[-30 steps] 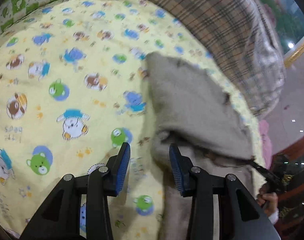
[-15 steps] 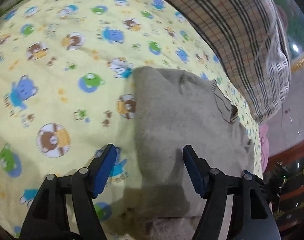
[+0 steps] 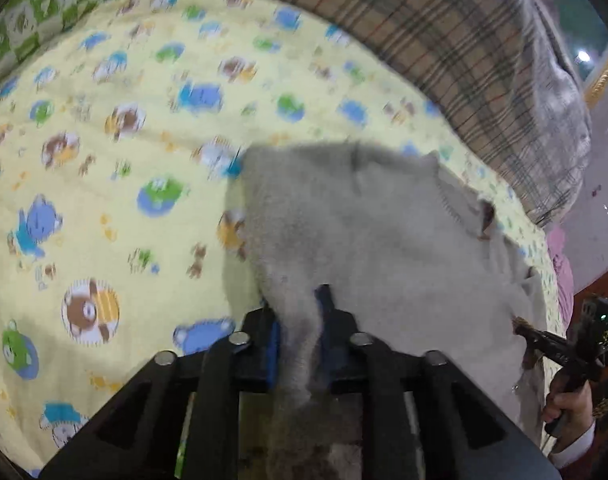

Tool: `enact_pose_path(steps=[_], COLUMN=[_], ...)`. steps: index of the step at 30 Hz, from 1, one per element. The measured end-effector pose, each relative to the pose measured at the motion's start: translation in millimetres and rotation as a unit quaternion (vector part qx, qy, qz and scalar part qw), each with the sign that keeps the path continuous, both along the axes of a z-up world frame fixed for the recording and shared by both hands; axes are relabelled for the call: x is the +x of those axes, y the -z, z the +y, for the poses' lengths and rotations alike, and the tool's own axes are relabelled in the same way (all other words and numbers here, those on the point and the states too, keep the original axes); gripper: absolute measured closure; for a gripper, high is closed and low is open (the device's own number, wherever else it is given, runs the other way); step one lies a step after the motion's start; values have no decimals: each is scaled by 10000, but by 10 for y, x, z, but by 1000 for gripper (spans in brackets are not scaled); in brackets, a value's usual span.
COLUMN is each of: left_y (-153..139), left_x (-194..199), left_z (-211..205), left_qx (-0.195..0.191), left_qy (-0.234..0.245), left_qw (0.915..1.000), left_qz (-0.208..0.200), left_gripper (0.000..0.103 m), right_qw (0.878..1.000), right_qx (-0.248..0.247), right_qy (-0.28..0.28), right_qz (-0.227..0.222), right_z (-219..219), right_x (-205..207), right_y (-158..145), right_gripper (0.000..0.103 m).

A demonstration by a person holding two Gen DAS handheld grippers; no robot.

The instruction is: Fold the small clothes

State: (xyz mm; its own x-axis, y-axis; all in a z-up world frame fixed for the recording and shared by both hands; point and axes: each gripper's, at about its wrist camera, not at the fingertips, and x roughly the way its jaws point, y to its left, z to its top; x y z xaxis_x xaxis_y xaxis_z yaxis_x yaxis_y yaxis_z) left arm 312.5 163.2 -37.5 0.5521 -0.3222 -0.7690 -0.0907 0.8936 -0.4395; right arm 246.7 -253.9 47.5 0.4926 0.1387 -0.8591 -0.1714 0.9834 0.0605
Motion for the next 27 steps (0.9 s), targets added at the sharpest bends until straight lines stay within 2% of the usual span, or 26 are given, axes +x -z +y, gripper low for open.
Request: enact_pose_path(steps=[2,3,4,6,8,14,21,27], left_y=[-77,-126,-166,-212,-234,-213,-133,-67], left_x=[-118,-212,-300,-556,-856,-1720,-2643,-3333], left_z=[80,107,124,175,229,174,54,91], left_qx=[-218,-214,-194,-296,-453,-713,-895,-911], left_qy=[-53,-55,-71,-107,-103,-46,-145,63], left_qw=[9997,9997,9998,9995,9989,9974,9956,9952], left_qz=[-6,-60,-75,-66,-78,29,218,353], left_gripper=[72,63,53,50,50,50,47,43], right_qw=[9999,9998,9993,9966,9932,9890,9842,9808], right_qx=[16,103,238,622,921,1353,1674,1883], right_qy=[130,193,273,471,514,351,134,-306], right_qz=[77,11,-50,-274,-488,-485,-555,-404], right_z=[4,-14,-49,-144,-189,-146,-158,-280], right_x=[-6,-56,-111,-297,-506,-985,-1598,-2256], right_y=[72,27,-30,-171,-295,-364,-378,-310], right_gripper=[86,76,57,39,38,38,38,38])
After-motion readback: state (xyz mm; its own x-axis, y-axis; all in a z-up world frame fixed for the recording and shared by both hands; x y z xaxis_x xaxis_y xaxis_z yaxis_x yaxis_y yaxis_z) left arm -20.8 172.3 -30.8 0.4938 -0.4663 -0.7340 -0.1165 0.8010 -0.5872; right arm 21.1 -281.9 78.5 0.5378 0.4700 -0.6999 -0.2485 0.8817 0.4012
